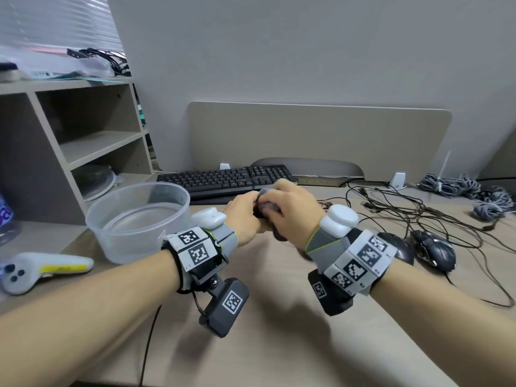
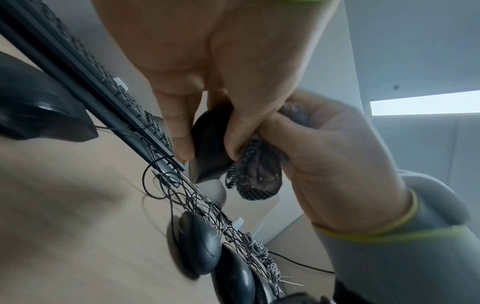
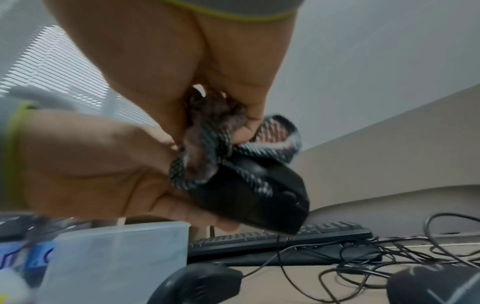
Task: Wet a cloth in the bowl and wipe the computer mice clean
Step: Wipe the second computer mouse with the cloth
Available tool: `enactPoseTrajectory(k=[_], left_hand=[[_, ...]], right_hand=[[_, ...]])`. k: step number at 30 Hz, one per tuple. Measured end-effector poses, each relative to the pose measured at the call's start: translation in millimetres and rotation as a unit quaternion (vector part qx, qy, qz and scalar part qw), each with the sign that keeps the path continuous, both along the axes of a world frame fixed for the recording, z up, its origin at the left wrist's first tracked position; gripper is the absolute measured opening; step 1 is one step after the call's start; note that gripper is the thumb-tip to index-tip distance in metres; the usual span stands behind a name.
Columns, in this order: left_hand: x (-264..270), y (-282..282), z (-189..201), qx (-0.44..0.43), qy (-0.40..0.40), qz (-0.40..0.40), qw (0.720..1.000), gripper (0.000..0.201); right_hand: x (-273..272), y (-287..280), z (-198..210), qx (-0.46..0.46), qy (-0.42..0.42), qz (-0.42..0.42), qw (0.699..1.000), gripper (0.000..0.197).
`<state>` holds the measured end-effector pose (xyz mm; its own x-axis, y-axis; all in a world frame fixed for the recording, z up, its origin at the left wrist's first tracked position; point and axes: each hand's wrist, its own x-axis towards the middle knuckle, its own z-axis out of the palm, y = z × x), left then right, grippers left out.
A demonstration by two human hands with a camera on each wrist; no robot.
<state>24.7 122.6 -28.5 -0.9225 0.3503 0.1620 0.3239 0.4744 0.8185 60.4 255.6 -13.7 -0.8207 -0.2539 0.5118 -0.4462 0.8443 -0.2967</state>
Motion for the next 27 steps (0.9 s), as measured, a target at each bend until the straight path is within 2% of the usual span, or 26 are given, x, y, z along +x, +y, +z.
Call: enactPoseTrajectory(k=[2,4,7,9,12,14,16,19,23,25,27], left_hand=[[2,1,0,0.038,-0.024,-0.019,0.999,0.044],[3,-1,-2,0.11,-0.059,-0.024,0.992,0.051],[1,-6,-1,0.184,-0.096,-0.007,0.978,0.035],[0,-5,2,0.216,-0.121,-0.004,0.969,0.031],[1,-3,3,0.214,-0.133,-0.018,0.968,0.03],[2,-2,3,0.212,-0.133,-0.025,0.968,0.031],[-1,-1,3,0.227,-0.137,-0.016,0.964,0.03],[-6,-4,7,0.263,-0.151,0.013,0.953,0.028],[-8,-6,9,0.286,-0.171,0.039,0.942,0.021],[-6,-4,9,0.289,-0.195,0.039,0.937,0.022],[-2,0,8,0.277,-0.211,0.036,0.937,0.03]], right_hand=[[2,-1,-3,0.003,0.007,0.02,1.0,0.02],[-4,15,-1,-0.029,-0.021,-0.014,0.999,0.017],[-12,41,0,-0.084,-0.093,-0.103,0.987,0.019],[-17,46,-3,-0.107,-0.118,-0.133,0.978,0.016],[-22,45,-1,-0.155,-0.135,-0.135,0.969,0.017],[-20,38,4,-0.118,-0.097,-0.136,0.979,0.021],[-16,28,6,-0.066,-0.041,-0.095,0.993,0.025],[-10,22,-2,-0.053,-0.002,-0.04,0.998,0.03],[-7,31,-12,-0.021,-0.066,-0.077,0.995,0.03],[-15,36,-9,-0.066,-0.094,-0.118,0.986,0.026],[-25,41,-4,-0.149,-0.122,-0.131,0.973,0.023]])
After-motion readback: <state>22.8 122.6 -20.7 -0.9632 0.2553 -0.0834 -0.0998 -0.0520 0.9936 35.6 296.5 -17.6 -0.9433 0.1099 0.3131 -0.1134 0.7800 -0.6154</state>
